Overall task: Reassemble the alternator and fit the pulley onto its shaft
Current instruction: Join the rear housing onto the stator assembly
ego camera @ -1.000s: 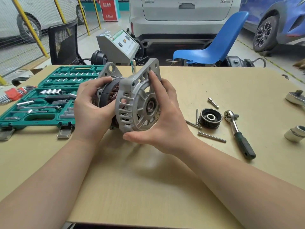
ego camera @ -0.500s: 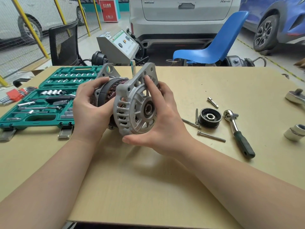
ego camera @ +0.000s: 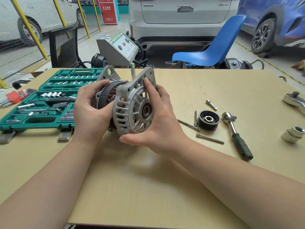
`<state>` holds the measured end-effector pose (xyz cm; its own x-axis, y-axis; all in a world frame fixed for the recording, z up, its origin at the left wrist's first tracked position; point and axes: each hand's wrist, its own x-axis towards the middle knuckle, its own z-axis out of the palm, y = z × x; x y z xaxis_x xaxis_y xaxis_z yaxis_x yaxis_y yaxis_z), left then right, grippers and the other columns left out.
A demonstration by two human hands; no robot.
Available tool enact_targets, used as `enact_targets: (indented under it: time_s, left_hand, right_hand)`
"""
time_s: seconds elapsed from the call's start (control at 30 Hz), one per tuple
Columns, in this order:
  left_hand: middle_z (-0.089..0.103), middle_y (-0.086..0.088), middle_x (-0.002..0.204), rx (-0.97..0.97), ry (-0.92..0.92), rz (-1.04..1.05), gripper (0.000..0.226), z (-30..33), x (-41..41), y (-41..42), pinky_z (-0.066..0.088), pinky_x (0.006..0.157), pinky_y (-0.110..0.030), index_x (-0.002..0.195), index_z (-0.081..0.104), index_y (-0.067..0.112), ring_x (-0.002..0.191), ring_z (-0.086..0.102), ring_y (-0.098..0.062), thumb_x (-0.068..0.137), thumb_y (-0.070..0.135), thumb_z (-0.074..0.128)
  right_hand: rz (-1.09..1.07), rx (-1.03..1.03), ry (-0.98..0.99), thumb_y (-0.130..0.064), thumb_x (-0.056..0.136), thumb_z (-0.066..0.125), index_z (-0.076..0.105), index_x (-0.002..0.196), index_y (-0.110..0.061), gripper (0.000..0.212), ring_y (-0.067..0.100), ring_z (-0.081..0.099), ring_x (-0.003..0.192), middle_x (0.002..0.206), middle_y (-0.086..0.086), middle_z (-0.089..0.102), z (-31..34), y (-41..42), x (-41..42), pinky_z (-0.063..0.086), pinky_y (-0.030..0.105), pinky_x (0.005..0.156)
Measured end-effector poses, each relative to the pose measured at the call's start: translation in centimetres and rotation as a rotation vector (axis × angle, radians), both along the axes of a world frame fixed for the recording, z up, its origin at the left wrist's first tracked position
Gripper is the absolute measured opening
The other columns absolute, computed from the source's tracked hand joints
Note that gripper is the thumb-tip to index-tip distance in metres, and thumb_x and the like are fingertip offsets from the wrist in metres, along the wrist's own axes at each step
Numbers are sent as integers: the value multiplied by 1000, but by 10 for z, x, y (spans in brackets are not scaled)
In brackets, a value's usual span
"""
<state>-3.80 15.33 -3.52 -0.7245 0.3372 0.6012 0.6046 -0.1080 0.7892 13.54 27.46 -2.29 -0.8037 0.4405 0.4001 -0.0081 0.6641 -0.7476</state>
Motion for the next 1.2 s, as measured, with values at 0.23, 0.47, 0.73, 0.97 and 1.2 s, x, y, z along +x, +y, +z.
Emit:
enact_targets:
  time_s: [0.23,0.47,0.73,0.97,1.2]
  left_hand:
    - [62,3,133,-9,-77,-14,23,5,11,-2,54,107,-32,122,73,50,122,65,-7,106,47,58]
    - [68,10,128,-37,-76,22,45,7,23,-1,39,94,0,133,73,19,112,58,19,119,25,30]
    - [73,-8,136,276,-488,-223,34,4,5,-4,58,103,-41,140,63,42,125,71,-23,111,47,46]
    - [71,-6,141,211,-500,-384,48,3,-2,0,58,102,-33,150,60,26,133,68,-25,107,46,56]
    - [78,-12,122,142,-624,-562,45,6,-11,4,58,98,-42,132,74,13,119,73,-31,104,42,54]
  right_hand:
    - [-15,19,18,-66,48,90,5,158,-57,139,25,22,157,167,2,10,-3,2,-3,31,50,125]
    - [16,104,17,-60,51,93,7,161,-49,140,24,14,160,169,5,7,-9,10,1,31,52,125]
    - [74,130,-20,-57,53,94,3,160,-51,141,19,9,161,173,-1,-3,-5,8,-22,37,50,122]
    - [85,108,12,-62,45,94,-8,158,-58,152,18,12,161,171,-5,-2,-16,19,-29,42,53,119]
    - [139,0,125,-52,59,95,-7,166,-36,148,18,25,158,171,0,6,-27,23,-33,48,40,115]
